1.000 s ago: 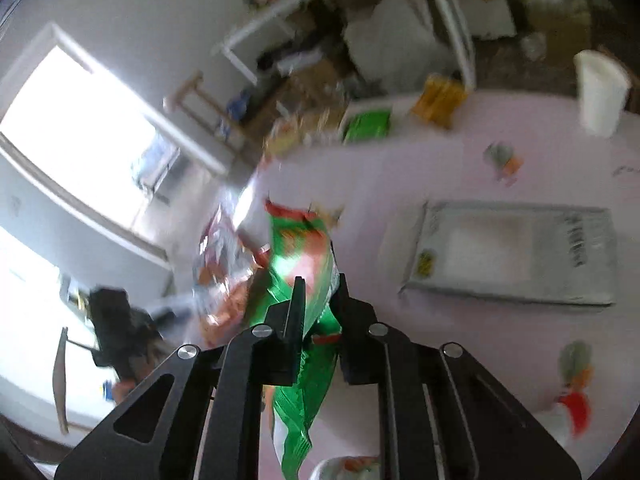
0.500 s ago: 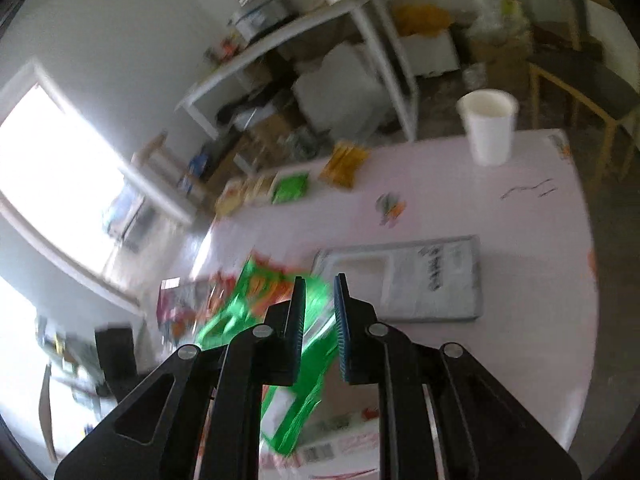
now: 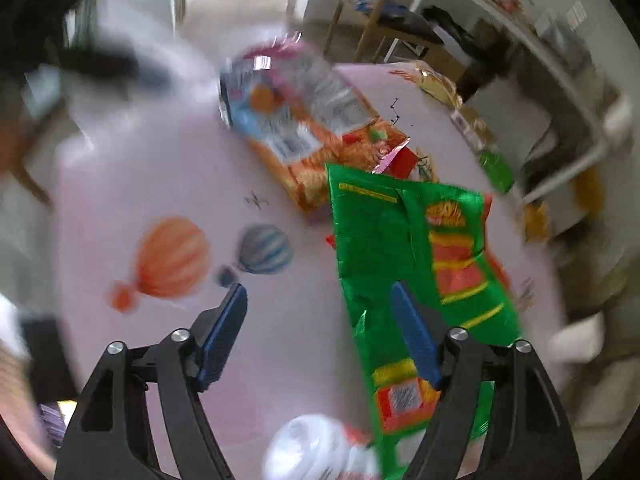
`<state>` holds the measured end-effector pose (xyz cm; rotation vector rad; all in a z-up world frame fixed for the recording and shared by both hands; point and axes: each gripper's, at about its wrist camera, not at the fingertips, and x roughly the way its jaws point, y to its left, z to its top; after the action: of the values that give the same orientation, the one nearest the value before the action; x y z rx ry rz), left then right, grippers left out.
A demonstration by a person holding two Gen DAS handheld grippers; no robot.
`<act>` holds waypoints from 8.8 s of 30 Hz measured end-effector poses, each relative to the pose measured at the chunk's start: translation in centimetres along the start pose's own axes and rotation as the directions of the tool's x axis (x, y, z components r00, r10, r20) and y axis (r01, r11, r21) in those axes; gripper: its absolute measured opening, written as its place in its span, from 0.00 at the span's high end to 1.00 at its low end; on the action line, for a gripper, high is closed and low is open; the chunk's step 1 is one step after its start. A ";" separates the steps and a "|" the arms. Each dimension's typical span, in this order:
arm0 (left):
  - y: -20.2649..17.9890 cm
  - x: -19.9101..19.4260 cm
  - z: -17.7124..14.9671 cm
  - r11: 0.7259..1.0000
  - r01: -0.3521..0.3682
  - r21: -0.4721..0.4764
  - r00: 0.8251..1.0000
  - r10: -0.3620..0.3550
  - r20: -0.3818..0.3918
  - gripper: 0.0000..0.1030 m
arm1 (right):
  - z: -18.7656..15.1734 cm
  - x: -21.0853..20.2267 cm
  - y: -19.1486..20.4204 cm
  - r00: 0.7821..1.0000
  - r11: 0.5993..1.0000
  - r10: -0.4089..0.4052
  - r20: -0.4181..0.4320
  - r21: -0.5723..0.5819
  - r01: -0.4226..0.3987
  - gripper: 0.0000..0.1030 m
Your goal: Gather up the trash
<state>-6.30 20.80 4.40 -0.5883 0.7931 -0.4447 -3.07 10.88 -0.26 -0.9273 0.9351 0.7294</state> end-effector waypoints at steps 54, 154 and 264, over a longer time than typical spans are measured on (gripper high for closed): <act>-0.7 -4.1 -4.2 0.998 0.061 -0.024 0.997 -0.060 0.050 0.34 | -3.9 -3.1 -6.7 0.909 0.809 0.356 0.219 0.415 -0.417 0.27; -26.0 32.4 -48.7 0.857 0.313 0.410 0.258 0.339 -0.905 0.19 | -69.6 -13.2 22.1 0.991 -0.645 -0.098 -0.090 0.764 0.006 0.31; -25.1 -0.3 -4.9 0.852 0.308 0.424 0.951 -0.284 -0.119 0.96 | -63.7 1.0 15.6 0.911 -0.002 0.358 -0.205 0.975 0.220 0.11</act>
<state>-14.09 0.46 17.88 -0.2736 0.6221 -0.9019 -37.51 -39.39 -24.50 0.4127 1.5495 -0.2796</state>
